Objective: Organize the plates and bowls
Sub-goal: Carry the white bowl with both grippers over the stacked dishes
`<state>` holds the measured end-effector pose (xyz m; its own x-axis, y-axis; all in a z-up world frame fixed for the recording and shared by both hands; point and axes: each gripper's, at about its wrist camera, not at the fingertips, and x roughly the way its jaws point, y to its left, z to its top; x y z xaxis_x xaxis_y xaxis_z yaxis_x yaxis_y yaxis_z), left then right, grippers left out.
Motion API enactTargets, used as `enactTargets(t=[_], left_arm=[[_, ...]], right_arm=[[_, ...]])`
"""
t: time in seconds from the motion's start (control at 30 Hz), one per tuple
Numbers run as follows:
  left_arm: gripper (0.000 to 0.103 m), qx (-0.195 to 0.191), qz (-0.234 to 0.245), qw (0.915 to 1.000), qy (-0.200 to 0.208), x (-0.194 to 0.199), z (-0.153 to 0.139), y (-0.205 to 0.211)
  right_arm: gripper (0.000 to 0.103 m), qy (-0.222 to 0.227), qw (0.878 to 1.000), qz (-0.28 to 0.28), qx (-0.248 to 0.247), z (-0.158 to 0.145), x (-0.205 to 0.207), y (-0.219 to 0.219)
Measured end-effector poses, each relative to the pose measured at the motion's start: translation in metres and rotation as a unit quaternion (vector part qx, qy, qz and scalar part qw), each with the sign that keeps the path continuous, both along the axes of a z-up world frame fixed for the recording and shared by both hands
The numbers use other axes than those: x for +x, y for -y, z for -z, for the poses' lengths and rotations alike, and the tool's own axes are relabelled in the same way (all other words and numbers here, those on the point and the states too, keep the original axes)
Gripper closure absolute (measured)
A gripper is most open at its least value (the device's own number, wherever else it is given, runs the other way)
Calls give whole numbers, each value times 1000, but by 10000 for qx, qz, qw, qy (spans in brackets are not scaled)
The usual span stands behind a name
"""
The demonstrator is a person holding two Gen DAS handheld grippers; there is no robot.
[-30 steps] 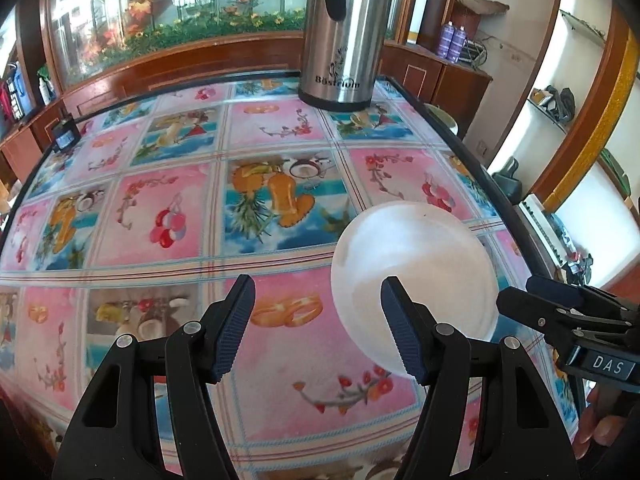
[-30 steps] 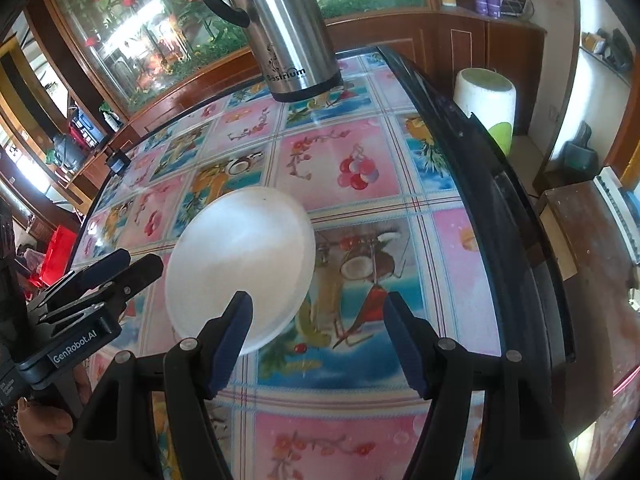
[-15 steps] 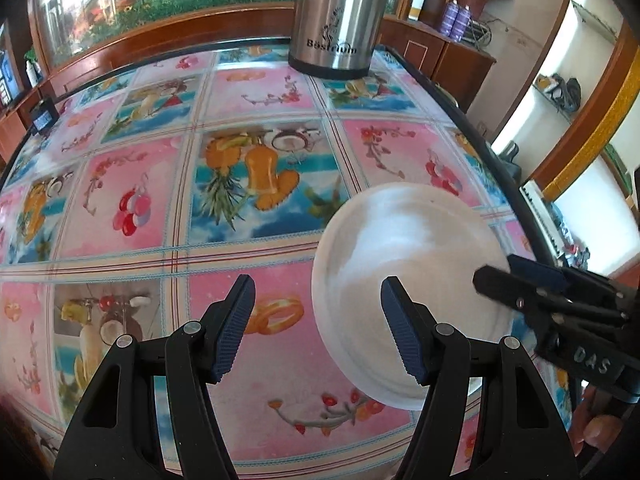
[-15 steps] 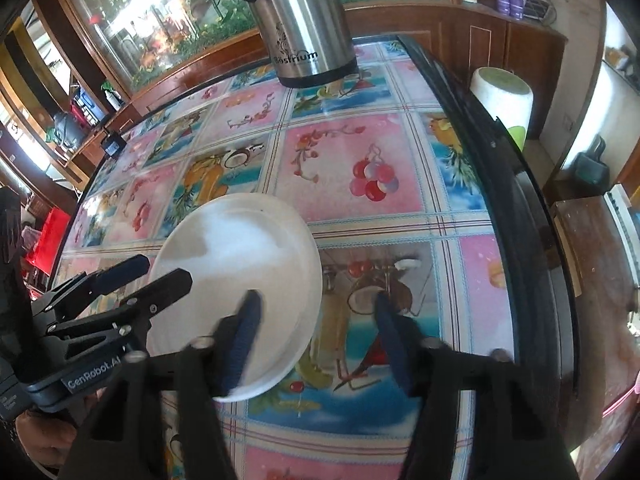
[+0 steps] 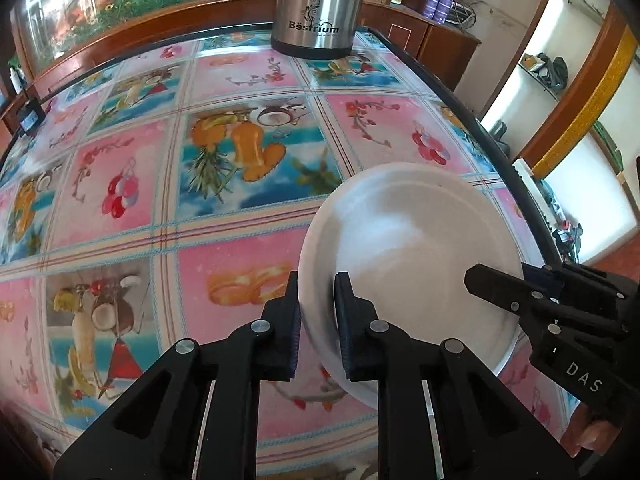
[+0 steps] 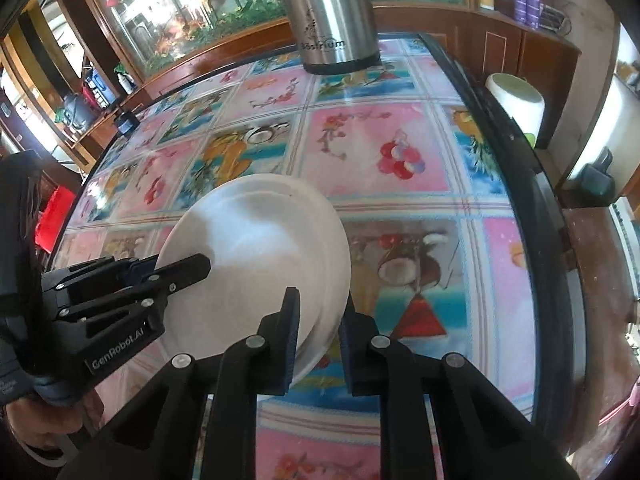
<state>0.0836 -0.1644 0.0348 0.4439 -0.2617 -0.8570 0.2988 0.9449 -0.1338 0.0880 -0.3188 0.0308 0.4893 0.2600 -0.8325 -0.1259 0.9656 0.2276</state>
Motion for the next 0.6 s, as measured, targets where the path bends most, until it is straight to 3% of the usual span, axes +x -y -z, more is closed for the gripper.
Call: enactTargets(t=[0.6], left_arm=[[88, -8, -319, 9993, 212, -61, -17, -66]], right_arm=[[85, 112, 9987, -500, 54, -13, -40, -61]])
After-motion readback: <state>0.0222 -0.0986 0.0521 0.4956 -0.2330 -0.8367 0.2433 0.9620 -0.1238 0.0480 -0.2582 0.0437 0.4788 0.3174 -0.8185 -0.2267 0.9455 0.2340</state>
